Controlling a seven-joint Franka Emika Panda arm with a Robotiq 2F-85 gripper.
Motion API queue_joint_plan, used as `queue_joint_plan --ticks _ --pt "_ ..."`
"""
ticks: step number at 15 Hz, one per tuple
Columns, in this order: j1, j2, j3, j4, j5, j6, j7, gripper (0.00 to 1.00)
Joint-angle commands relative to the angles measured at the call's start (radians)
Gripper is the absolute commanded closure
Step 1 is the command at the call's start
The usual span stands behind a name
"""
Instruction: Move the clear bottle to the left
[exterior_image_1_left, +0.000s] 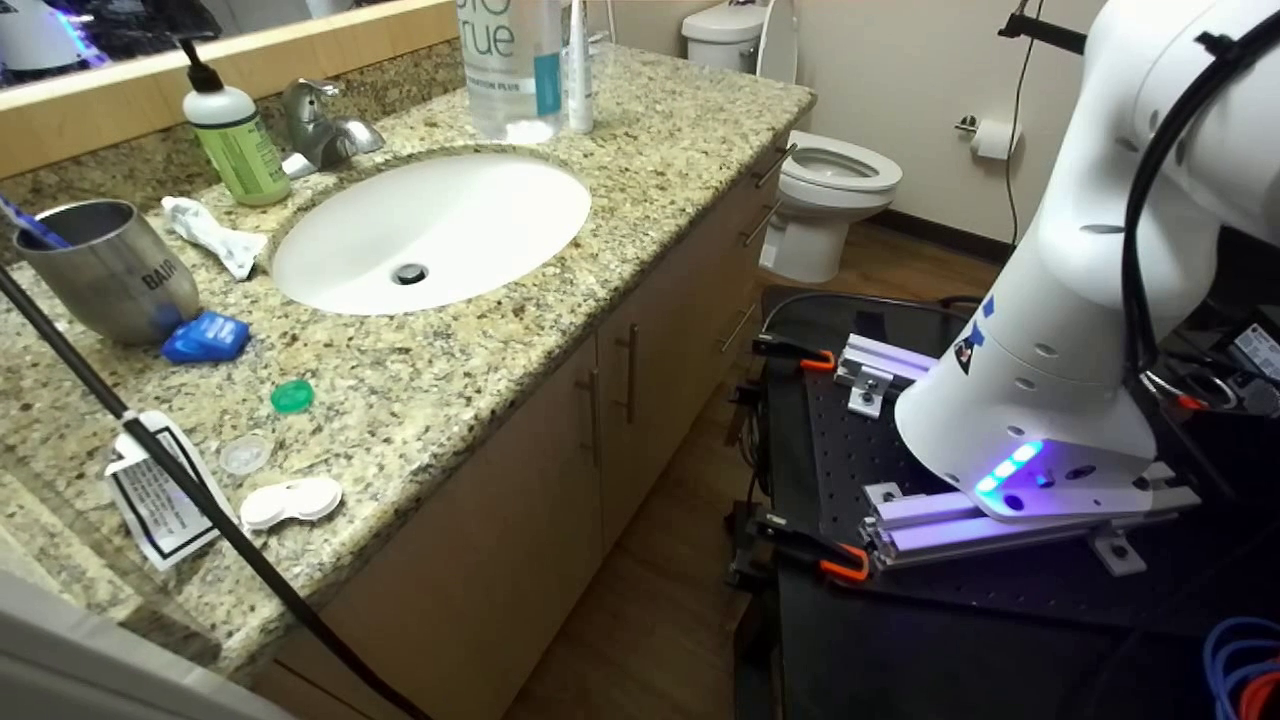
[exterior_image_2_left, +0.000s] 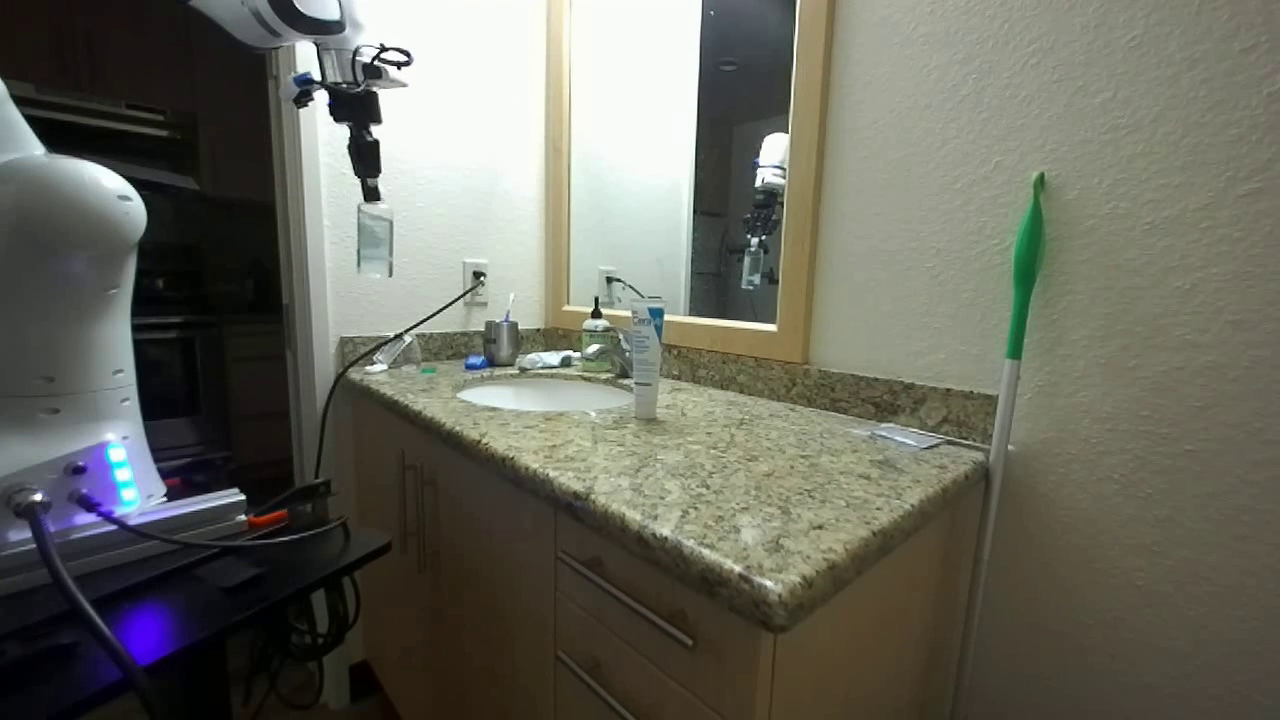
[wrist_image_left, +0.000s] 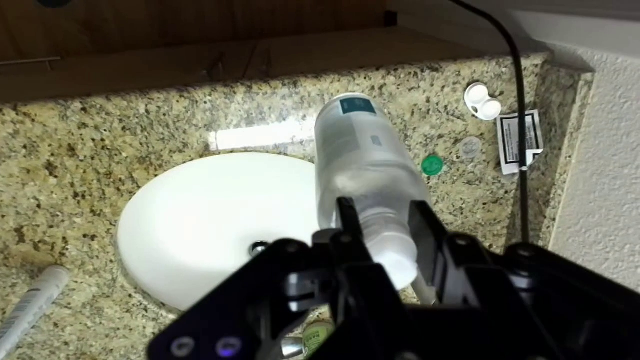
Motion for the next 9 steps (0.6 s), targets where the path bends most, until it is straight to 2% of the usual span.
queue_joint_plan --ticks 1,4,5,6,9 --pt "0.055 0.059 0.038 -0.024 0.068 0.123 -0.026 0.93" --pt "0.082 0.127 0.074 -0.034 0.053 0.256 -0.035 0.93" --pt "0.078 0.089 0.065 -0.032 0.053 0.184 -0.011 0.93" --pt "0.084 0.107 0.074 -0.033 0.052 0.200 -0.005 0.70" --pt "0.083 0.108 0.070 -0.033 0.052 0.196 -0.004 0.70"
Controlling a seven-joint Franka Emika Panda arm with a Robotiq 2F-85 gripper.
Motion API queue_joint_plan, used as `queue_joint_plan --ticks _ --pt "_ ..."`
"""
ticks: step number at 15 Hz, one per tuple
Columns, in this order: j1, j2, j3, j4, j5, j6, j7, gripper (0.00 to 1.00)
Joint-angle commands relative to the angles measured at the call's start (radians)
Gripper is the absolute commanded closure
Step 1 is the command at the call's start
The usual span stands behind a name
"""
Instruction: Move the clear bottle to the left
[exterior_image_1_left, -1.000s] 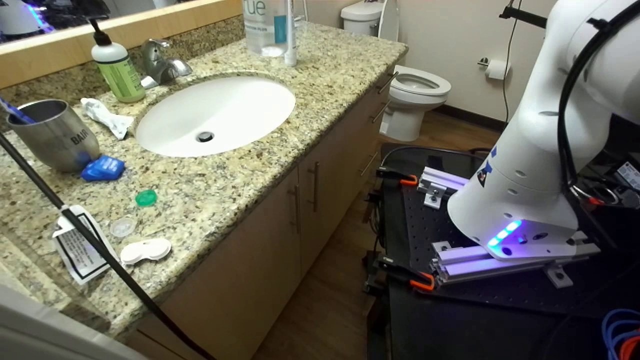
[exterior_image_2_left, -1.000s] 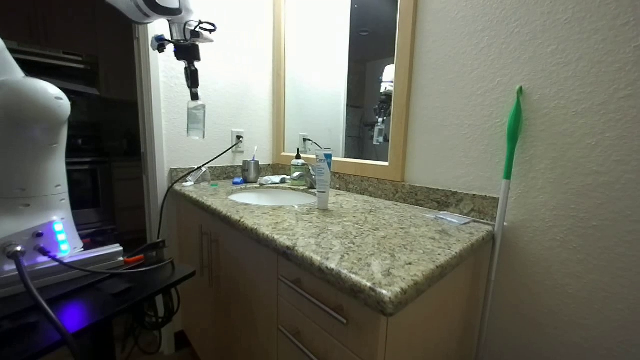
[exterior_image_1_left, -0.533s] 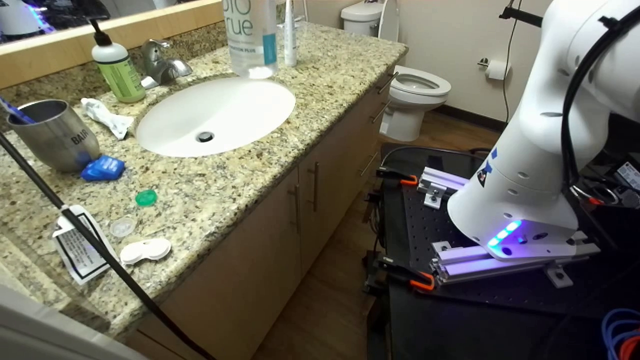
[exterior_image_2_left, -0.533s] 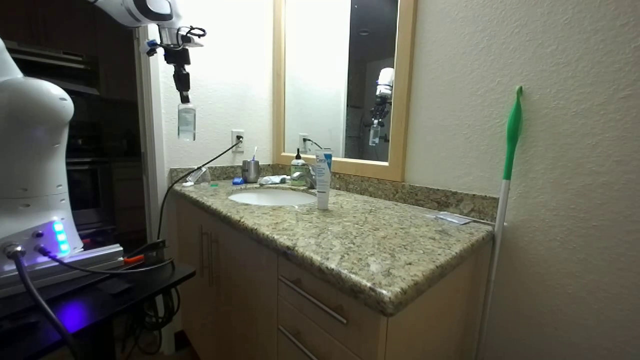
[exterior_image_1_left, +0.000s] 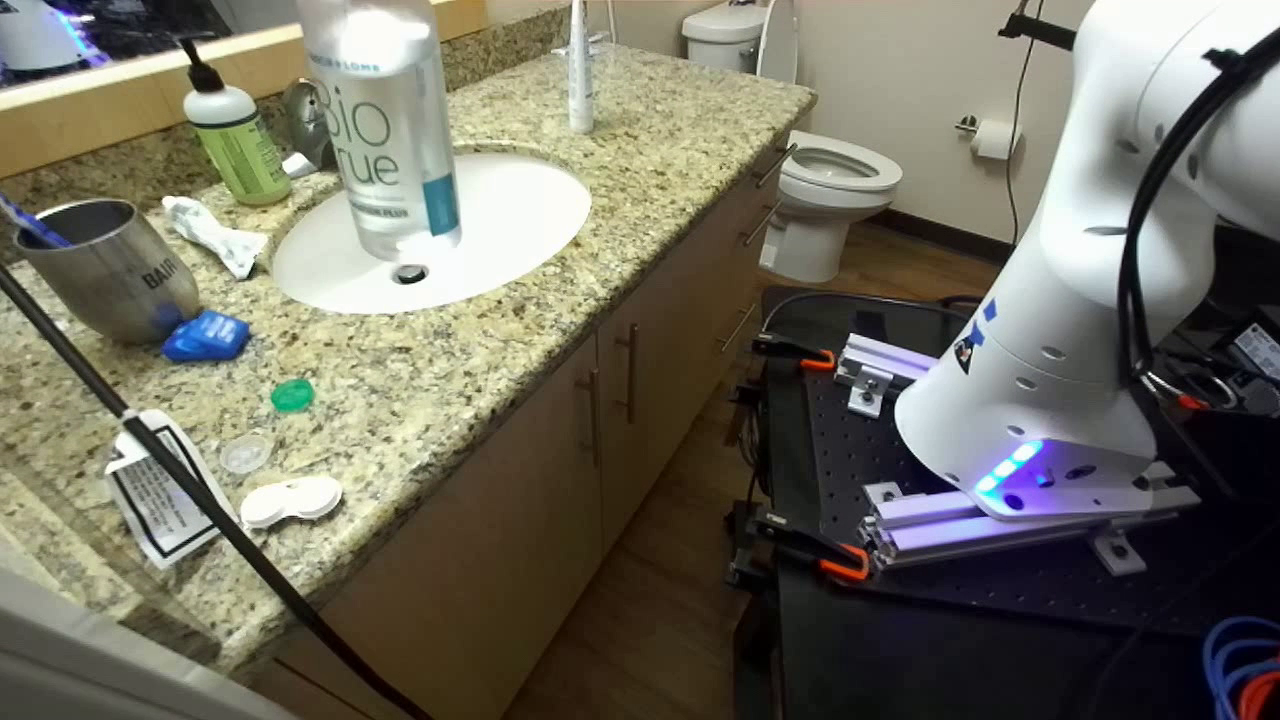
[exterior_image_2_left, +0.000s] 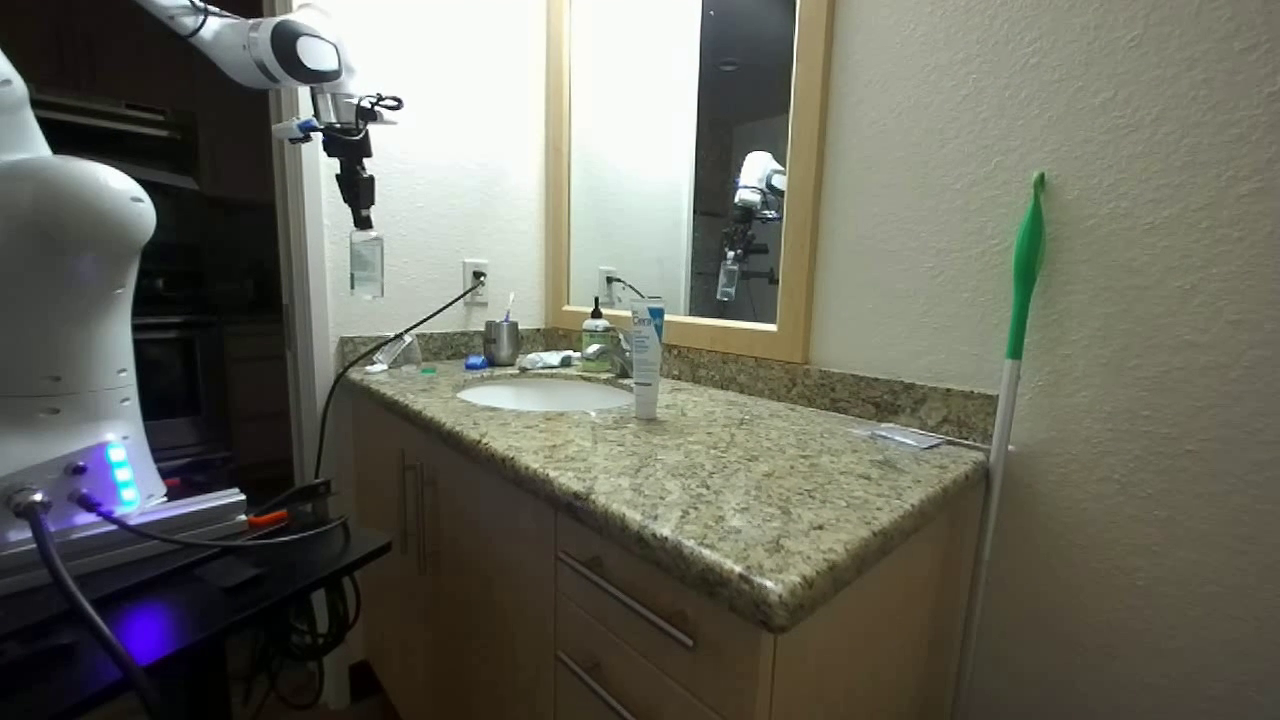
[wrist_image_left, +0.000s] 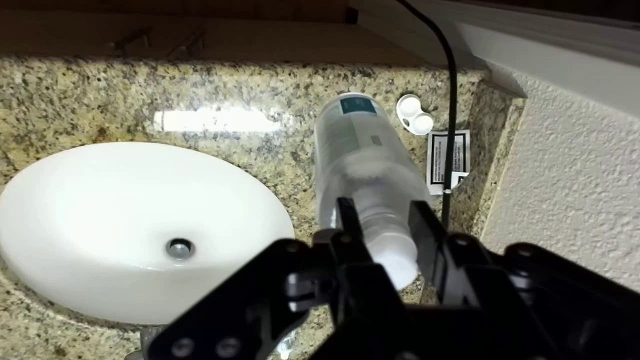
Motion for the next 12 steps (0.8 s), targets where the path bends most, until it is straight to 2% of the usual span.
queue_joint_plan --ticks 1,7,10,11,12 --pt "-0.003 0.007 -0.001 -0.003 0.001 0.003 -0.009 0.93" --pt "0.002 0.158 0.090 -0.023 -0.101 0.301 0.027 0.93" --pt "-0.007 0.224 0.100 -0.010 -0.154 0.318 0.087 0.93" --pt "0.015 0.192 0.085 -0.032 -0.134 0.306 0.065 0.70" --pt "0.015 0.210 0.084 -0.030 -0.143 0.309 0.077 0.70"
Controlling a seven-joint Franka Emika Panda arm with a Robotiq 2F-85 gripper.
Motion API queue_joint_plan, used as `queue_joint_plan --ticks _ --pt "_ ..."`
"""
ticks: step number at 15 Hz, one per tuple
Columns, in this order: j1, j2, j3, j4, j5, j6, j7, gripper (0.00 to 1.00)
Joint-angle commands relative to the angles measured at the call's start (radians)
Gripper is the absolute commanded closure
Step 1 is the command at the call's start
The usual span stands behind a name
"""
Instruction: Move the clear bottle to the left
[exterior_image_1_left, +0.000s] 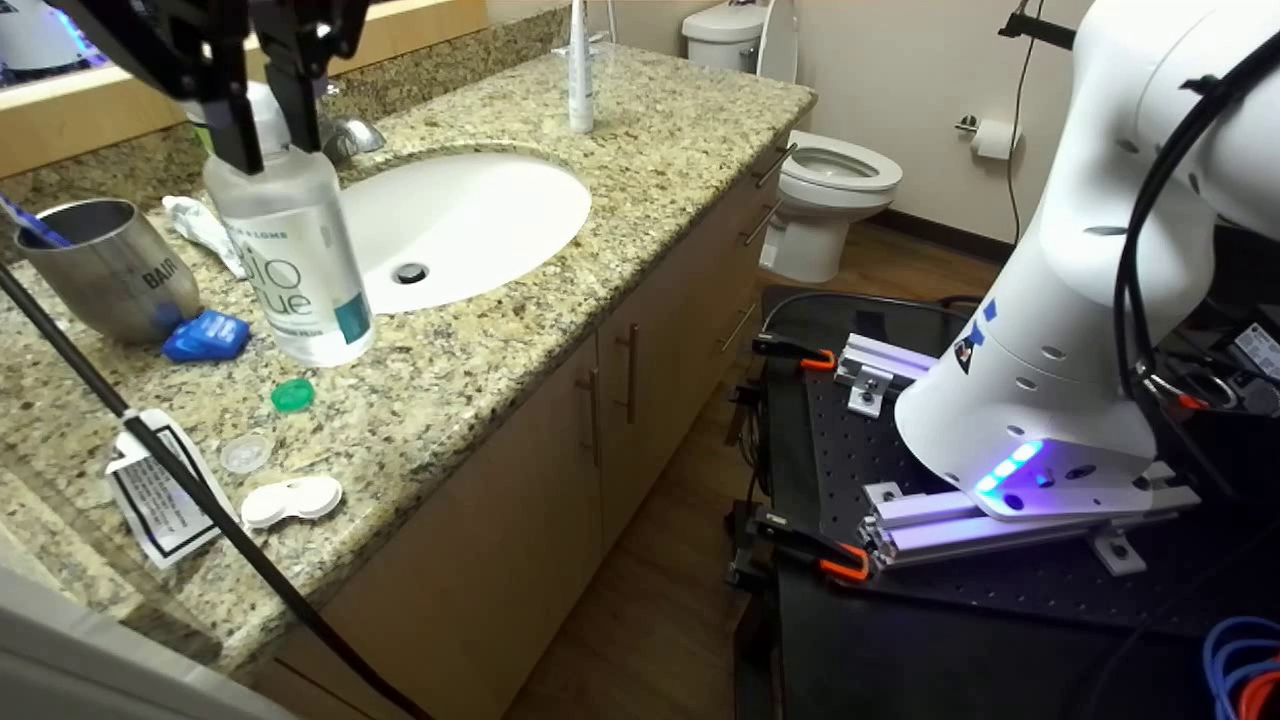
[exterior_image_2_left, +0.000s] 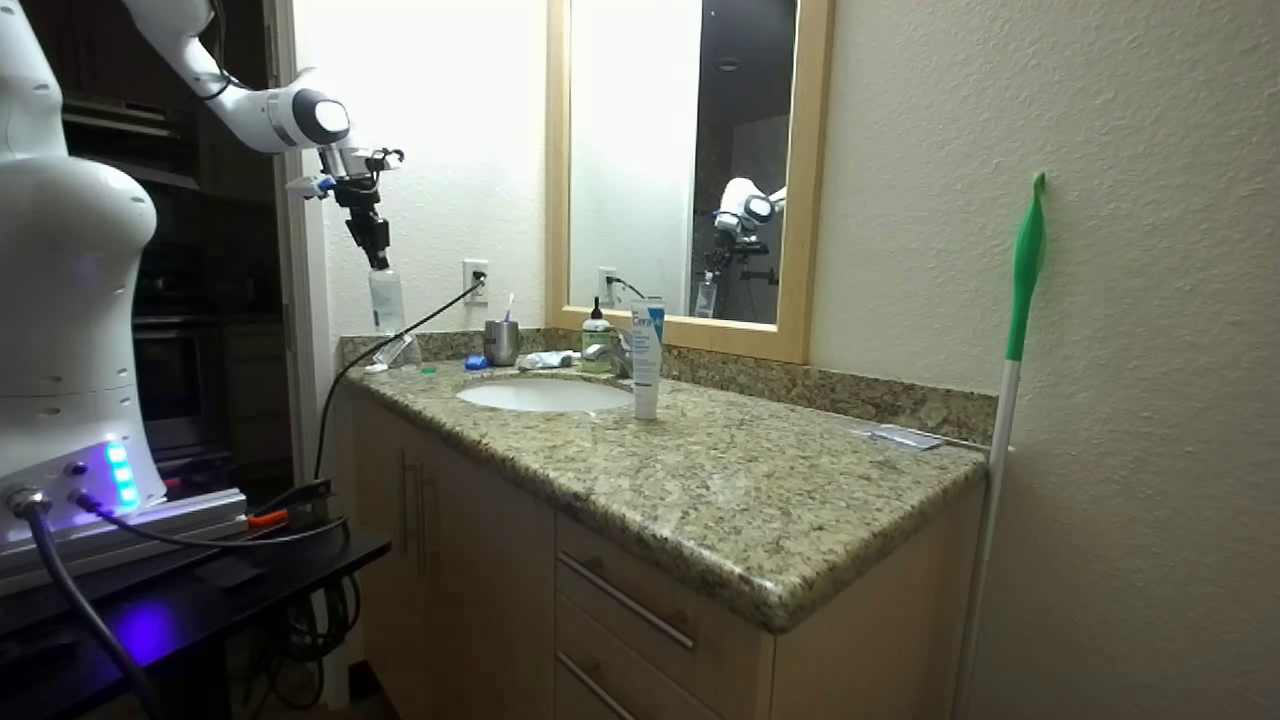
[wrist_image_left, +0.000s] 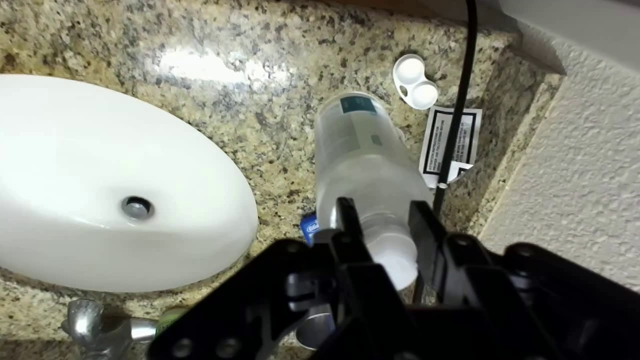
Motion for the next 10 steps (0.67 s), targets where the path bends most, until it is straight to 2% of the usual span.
queue_joint_plan --ticks 1,2,3,5,9,10 --pt "0.011 0.011 -0.013 0.002 -0.006 -0.001 0.005 0.70" --pt "0.011 0.014 -0.013 0.003 -0.006 0.000 0.005 0.70" --pt "0.011 0.013 -0.013 0.005 -0.006 0.000 0.005 0.93" --pt "0.025 0.026 -0.017 -0.013 0.026 0.012 -0.004 0.93" --pt "0.042 0.061 -0.001 -0.028 0.003 0.057 0.018 0.93" --pt "0.043 0.045 -0.011 -0.022 0.006 0.014 0.009 0.93"
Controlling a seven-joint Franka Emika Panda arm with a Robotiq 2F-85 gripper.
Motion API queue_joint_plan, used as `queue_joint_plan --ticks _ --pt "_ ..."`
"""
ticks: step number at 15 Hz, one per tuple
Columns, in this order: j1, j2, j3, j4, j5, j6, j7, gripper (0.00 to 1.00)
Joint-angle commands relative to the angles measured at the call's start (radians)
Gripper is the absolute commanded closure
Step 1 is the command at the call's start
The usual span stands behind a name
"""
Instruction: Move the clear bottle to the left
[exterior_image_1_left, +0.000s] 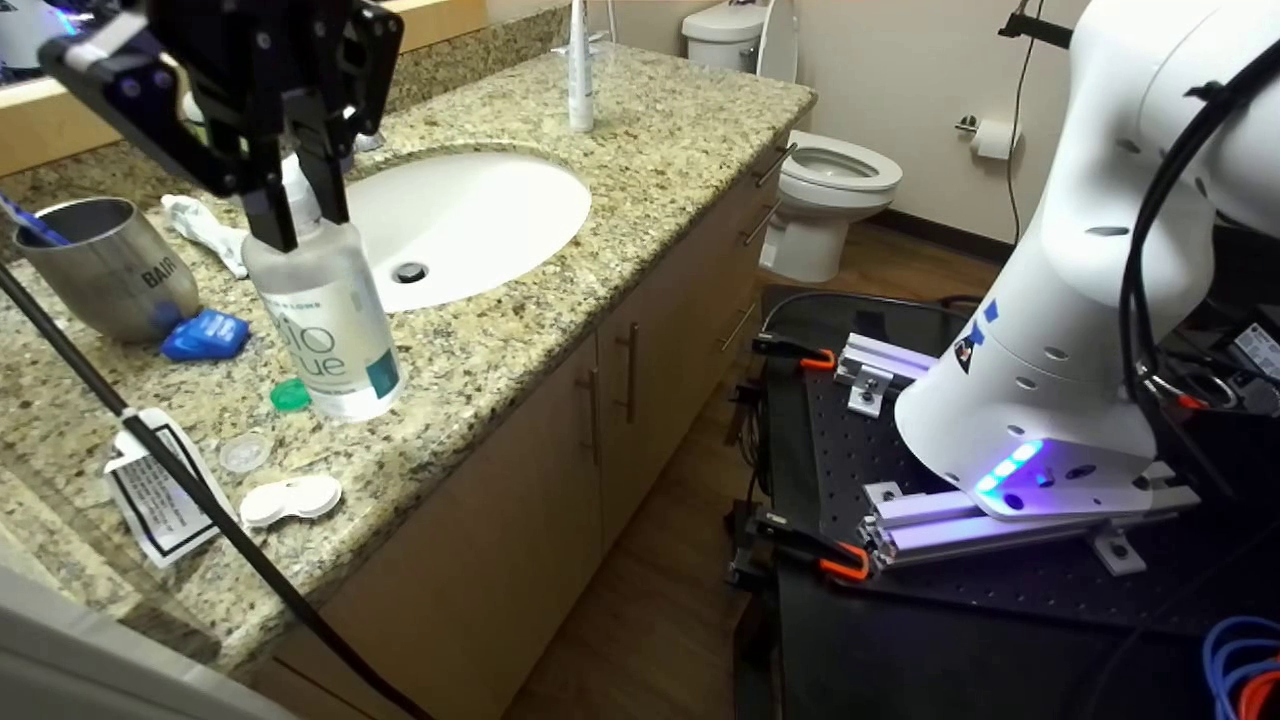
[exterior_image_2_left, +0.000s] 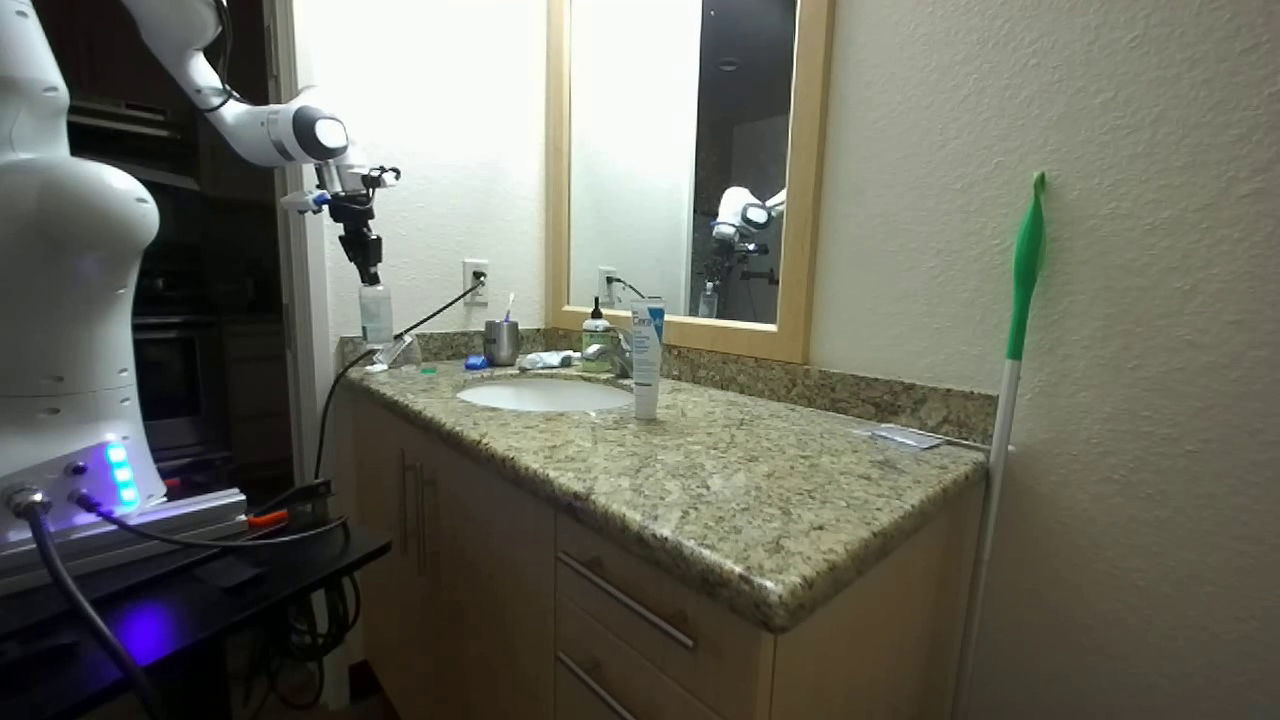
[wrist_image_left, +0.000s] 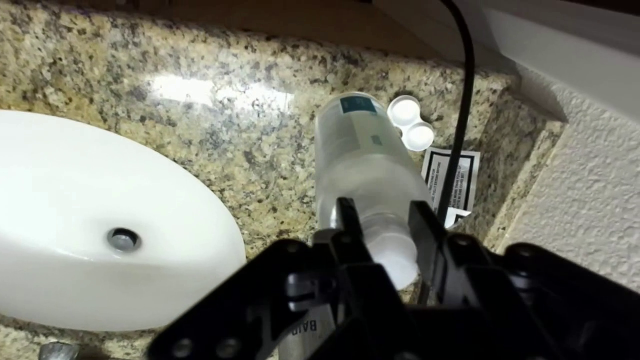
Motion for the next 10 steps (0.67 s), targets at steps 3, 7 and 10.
queue_joint_plan --ticks 3,7,10 --pt "0.014 0.009 -0.011 0.000 -0.003 0.000 0.002 0.70" --pt "-0.032 0.082 -0.006 -0.015 -0.127 0.068 0.082 0.93" --pt "-0.045 0.171 -0.026 0.020 -0.232 0.113 0.192 0.93"
